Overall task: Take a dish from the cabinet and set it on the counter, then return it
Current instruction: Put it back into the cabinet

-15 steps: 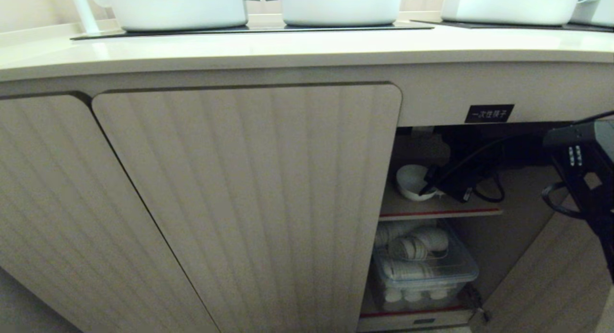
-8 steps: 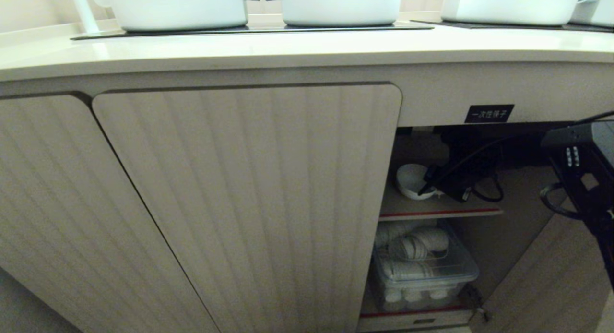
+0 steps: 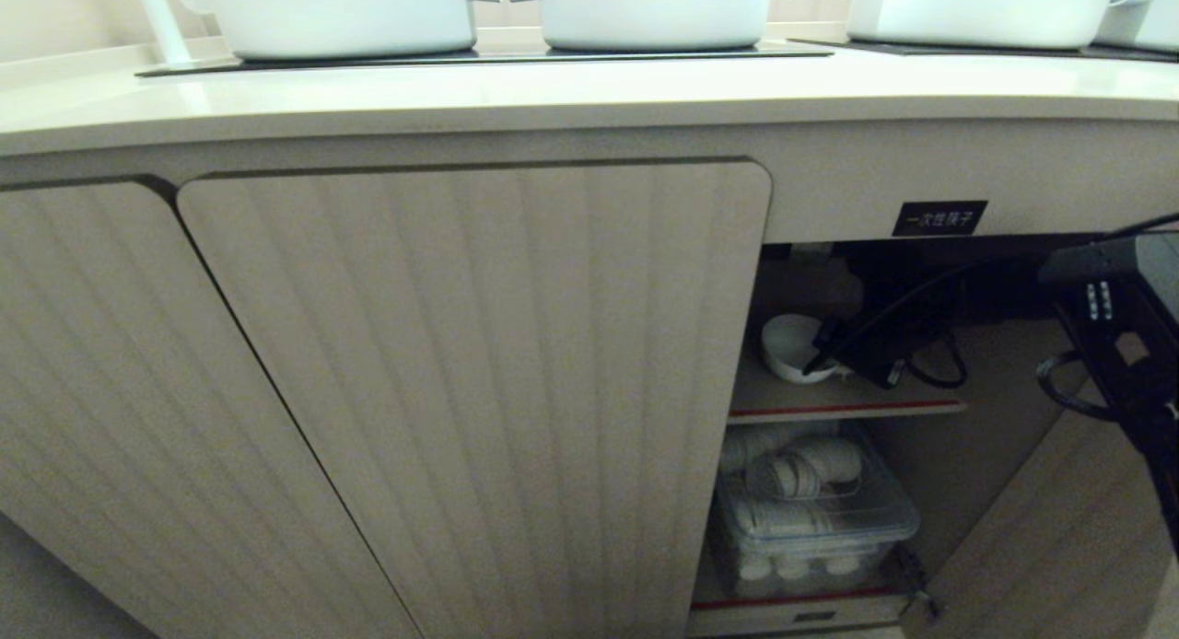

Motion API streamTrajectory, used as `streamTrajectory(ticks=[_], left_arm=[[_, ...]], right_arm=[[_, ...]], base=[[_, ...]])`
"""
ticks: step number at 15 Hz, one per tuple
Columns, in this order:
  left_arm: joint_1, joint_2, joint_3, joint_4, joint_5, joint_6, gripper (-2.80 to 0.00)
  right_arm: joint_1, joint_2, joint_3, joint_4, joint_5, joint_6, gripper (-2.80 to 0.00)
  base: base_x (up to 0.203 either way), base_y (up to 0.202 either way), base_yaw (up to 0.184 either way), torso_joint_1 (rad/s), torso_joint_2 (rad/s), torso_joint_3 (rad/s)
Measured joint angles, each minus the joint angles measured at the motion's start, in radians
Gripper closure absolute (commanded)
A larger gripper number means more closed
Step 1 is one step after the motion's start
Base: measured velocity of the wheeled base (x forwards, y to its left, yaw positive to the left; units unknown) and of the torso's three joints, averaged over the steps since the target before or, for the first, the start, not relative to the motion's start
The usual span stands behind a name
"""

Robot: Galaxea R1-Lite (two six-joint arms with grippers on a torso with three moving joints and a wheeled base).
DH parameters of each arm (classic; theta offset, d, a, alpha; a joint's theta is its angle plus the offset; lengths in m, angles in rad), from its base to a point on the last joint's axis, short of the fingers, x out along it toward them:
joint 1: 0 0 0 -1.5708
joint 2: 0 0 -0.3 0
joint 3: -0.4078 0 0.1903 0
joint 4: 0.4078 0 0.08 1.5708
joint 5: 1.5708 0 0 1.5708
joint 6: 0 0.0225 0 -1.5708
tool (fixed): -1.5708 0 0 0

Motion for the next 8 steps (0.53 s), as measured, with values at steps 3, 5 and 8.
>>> streamTrajectory(ticks=[3, 5, 8], left_arm=[[0.000, 0.000, 0.000, 0.000, -0.001, 0.000, 0.00], [0.000, 0.000, 0.000, 0.000, -0.001, 0.000, 0.00], [0.000, 0.000, 0.000, 0.000, -0.001, 0.000, 0.00]], right_arm=[[0.001, 0.000, 0.000, 0.016, -0.001, -0.001, 0.00], [0.001, 0.000, 0.000, 0.022, -0.001, -0.001, 0.00], [0.001, 0.000, 0.000, 0.021, -0.001, -0.001, 0.00]], base=[[0.000, 0.000, 0.000, 0.000, 0.00, 0.000], [0.000, 0.000, 0.000, 0.000, 0.00, 0.000], [0.000, 0.000, 0.000, 0.000, 0.00, 0.000]])
